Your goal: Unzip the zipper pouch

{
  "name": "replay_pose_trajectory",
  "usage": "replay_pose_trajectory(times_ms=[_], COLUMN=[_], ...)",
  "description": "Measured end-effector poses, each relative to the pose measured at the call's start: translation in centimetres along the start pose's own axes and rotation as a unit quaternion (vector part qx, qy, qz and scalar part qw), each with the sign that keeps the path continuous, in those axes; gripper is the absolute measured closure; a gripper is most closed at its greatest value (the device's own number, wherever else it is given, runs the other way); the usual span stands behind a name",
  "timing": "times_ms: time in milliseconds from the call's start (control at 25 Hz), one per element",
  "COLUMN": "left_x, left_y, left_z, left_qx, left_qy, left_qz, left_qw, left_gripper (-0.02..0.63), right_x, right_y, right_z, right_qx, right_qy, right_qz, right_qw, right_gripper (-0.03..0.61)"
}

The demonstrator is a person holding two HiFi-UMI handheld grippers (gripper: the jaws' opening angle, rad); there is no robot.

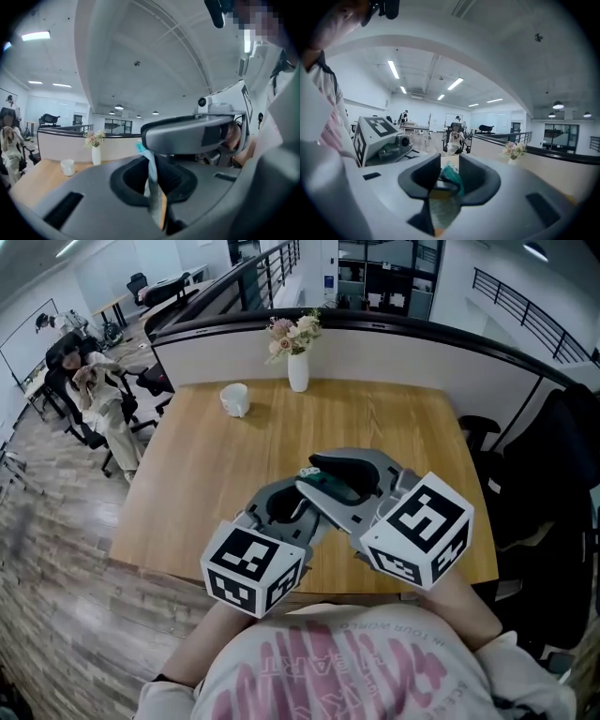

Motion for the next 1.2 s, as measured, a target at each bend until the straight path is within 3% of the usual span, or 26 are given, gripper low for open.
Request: replay_pose_trajectory(times_ms=[320,720,1200], left_x=[0.2,0.2,0.2], left_y=[-0.4,-0.7,-0.5], left_z=[0.2,-0.2,0.3], left_qx=[-0.044,-0.066,-0.075], left_qy=[0.029,0.049,0.055], left_qz=[0.006,0.018,0.009], left_qw=[0.9986,0.9965,0.9956], left_gripper=[0.592,0.592,0.592], right_x=[-1.0,-1.0,-0.7], right_y=[-0.9,-1.3,-0.9], right_z=[0.3,0.3,-0.6], right_qx=[0.024,0.017,-0.091], right_qy=[-0.015,-0.02,0.017], right_qz=[0.021,0.022,-0.02], right_qw=[0.999,0.999,0.996], right_gripper=[0.457,0.463,0.472])
Point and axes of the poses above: the fingertips, and each gripper's own axes: x backward along the fingers, z to its left, y out of its top, the point moved 1 cm from there along x, backward along the fingers, and after that the axes turned 3 degrees about x, right-handed, at the moved point
